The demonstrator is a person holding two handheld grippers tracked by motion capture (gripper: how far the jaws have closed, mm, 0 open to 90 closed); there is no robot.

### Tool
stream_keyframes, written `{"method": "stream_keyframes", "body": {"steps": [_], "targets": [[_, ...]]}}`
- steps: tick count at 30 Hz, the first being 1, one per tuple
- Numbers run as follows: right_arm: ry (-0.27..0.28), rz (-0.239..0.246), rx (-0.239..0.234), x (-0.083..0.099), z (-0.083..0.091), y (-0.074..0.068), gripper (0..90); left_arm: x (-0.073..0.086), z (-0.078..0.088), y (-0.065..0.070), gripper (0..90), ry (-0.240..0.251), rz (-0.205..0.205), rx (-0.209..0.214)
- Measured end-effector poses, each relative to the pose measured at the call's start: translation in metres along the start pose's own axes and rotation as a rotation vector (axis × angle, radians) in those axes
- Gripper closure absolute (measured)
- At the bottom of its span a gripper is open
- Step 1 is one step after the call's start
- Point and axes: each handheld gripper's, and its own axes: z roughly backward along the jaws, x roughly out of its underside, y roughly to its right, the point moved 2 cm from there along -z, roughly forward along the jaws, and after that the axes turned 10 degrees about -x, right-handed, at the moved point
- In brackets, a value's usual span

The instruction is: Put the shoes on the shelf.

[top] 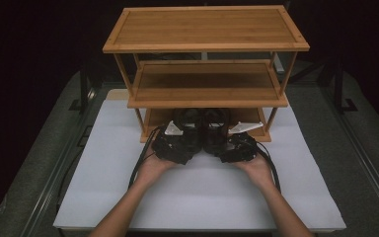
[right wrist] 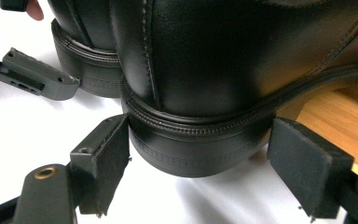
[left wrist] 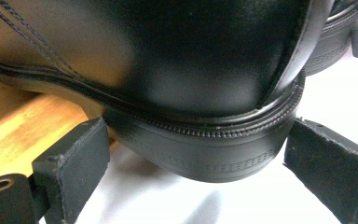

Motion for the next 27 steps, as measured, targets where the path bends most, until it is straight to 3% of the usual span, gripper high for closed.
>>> {"method": "stream_keyframes", "body": {"steps": [14, 18, 23, 24, 27], "targets": [[0.024, -0.02, 0.032, -0.018, -0.014, 0.024, 21.1, -0.017, -0.023, -0.023, 6.7, 0.017, -0.004, -0.023], [0.021, -0.016, 0.051, -0.023, -0.019, 0.032, 21.1, -0.021, -0.032, -0.028, 6.7, 0.029, 0.012, -0.028], [0.015, -0.015, 0.071, -0.026, -0.026, 0.039, 21.1, -0.022, -0.042, -0.033, 6.6, 0.017, 0.01, -0.023], [0.012, -0.016, 0.072, -0.026, -0.027, 0.04, 21.1, -0.022, -0.044, -0.034, 6.6, 0.011, 0.002, -0.044], [0.004, -0.022, 0.076, -0.024, -0.032, 0.043, 21.1, -0.022, -0.049, -0.035, 6.5, 0.009, 0.003, -0.047]]}}
